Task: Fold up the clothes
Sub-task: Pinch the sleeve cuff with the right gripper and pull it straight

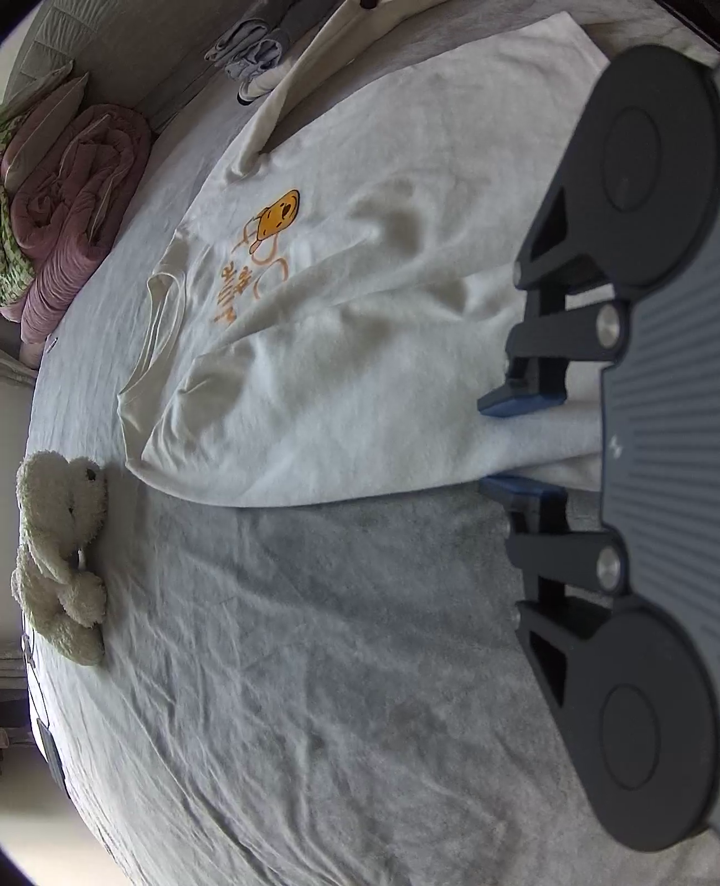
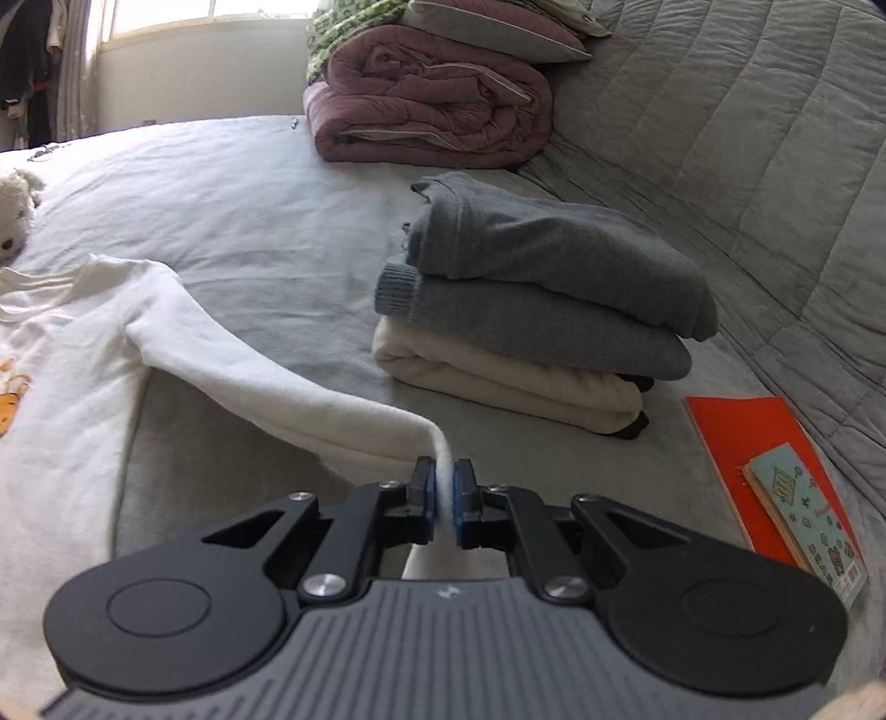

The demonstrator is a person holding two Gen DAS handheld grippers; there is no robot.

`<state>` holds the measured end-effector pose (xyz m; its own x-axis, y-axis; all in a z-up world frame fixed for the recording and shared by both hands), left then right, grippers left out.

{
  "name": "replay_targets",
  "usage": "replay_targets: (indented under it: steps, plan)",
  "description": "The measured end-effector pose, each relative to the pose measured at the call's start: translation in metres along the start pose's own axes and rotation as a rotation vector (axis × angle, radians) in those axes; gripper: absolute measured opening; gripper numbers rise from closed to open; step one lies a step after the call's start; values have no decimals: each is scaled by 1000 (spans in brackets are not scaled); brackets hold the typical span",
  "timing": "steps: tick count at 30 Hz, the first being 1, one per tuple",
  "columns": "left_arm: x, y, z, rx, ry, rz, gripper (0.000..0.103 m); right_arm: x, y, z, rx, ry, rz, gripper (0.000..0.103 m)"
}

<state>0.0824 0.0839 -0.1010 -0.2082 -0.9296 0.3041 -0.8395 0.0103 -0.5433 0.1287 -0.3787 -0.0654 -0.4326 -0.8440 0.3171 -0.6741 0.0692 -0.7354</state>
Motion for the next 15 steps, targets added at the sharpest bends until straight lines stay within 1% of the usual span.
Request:
replay_targets:
  steps: [2,3,6,8,10,12,13,14,15]
  plan:
    - [1,-1,-2,5,-4,12,14,-1,6,5,-36,-12,5,7]
    - [1,-2,-3,10,-3,15,8,-1,9,5,-53,-25,15,7]
    - [3,-3,-5,20,-6,22,6,-3,12,1,-74,-58,33,10]
    - [3,-3,-7,23,-5,24,6,-5,13,-5,-75,-76,32,16]
    - [4,-4,-8,24,-2,33,6,-8,13,-12,-77,-98,30,18]
    - [4,-4,-8,23,0,41,8,-12,14,-20,-78,-129,30,25]
    - [4,-4,-7,23,-1,41,8,-14,14,-25,-78,-145,31,35]
    - [4,-4,-6,23,-1,41,8,-16,14,-29,-74,-160,29,41]
    - [3,-5,-6,27,-3,40,8,-18,14,-33,-70,-174,26,41]
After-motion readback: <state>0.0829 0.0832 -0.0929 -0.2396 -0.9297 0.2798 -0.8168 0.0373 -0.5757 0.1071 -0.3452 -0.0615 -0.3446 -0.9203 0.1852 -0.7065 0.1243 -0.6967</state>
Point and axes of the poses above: each gripper's, at about its wrist camera, not at the fingertips, and z roughly the way its jaws point, x to its right, y to its underside, the point moved 8 cm from there along z, roughly the way its jaws point, and after that the axes turned 11 degrees about y, right-handed, at the moved point
